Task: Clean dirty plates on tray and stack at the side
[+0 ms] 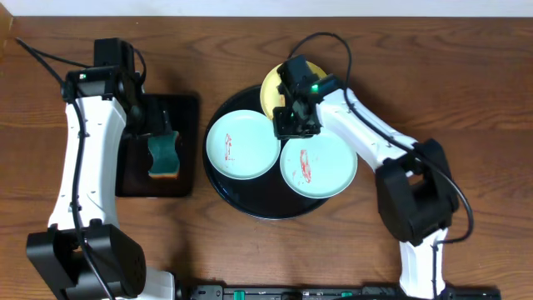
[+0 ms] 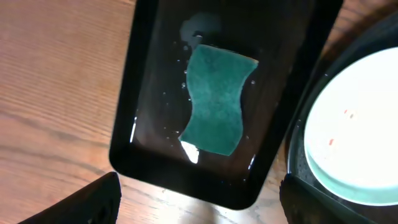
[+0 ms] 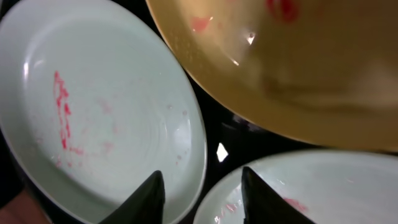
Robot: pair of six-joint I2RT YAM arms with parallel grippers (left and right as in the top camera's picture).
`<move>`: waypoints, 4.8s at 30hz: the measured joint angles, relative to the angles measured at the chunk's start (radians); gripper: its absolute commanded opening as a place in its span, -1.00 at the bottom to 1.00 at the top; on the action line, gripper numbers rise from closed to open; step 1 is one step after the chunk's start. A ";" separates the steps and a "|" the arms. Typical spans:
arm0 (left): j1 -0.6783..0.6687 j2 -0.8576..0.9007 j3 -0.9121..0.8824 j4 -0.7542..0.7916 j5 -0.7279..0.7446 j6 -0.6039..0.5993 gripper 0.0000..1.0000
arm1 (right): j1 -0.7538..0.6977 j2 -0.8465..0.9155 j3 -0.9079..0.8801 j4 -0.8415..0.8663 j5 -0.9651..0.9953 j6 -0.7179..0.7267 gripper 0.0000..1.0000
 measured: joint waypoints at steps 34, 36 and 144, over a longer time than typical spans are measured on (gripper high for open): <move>0.002 0.000 0.000 0.008 -0.010 -0.003 0.64 | 0.054 0.091 0.090 -0.021 0.017 -0.013 -0.42; 0.002 0.000 0.000 0.008 -0.010 -0.003 0.64 | 0.054 0.090 0.138 -0.077 0.036 -0.018 -0.41; 0.007 0.228 -0.392 0.523 0.099 0.068 0.32 | 0.057 0.049 -0.086 0.188 0.134 0.019 -0.91</move>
